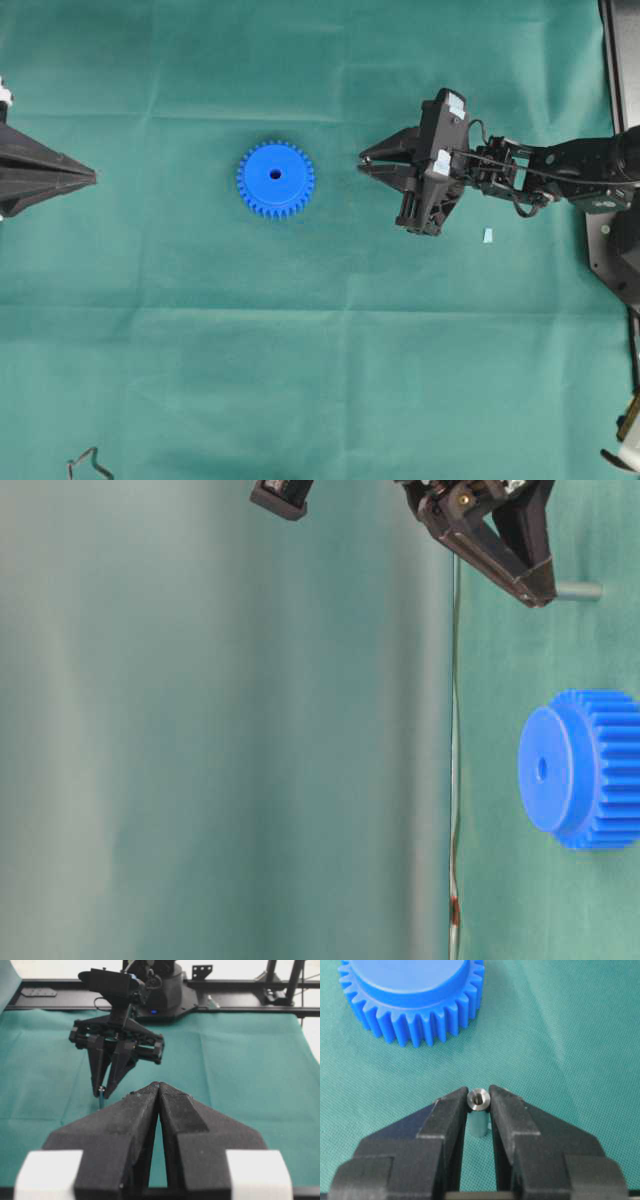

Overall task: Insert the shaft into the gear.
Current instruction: 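Lower the right gripper around the silver shaft and close on it, then carry the shaft left over the blue gear's center hole and lower it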

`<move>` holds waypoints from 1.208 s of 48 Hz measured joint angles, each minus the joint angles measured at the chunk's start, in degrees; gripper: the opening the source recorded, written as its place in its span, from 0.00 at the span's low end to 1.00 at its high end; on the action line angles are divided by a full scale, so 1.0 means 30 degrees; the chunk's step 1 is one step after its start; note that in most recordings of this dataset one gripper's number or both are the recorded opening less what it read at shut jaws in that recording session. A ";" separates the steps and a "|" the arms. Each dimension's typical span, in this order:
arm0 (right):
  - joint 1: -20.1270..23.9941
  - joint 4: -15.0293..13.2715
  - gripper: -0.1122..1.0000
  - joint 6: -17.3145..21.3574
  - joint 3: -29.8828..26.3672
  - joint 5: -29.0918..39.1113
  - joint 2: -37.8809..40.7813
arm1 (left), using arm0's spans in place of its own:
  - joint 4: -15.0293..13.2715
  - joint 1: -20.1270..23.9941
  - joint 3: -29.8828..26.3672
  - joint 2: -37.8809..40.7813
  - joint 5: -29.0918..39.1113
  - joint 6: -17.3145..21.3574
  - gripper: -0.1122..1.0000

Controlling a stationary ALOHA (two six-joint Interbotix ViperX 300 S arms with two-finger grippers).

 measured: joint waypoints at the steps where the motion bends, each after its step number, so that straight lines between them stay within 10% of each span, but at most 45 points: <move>1: -0.0029 -0.0029 0.25 0.0000 0.0000 0.0000 0.0000 | 0.0000 -0.0029 0.0000 0.0000 0.0029 0.0000 0.12; 33: 0.0000 0.0205 0.25 -0.0205 -0.1230 0.4424 -0.3721 | 0.0000 -0.0029 0.0000 0.0000 0.0059 -0.0029 0.12; 58: 0.0410 0.0029 0.25 -0.0293 -0.4805 0.5479 -0.1260 | 0.0000 -0.0029 0.0000 0.0000 0.0205 -0.0059 0.12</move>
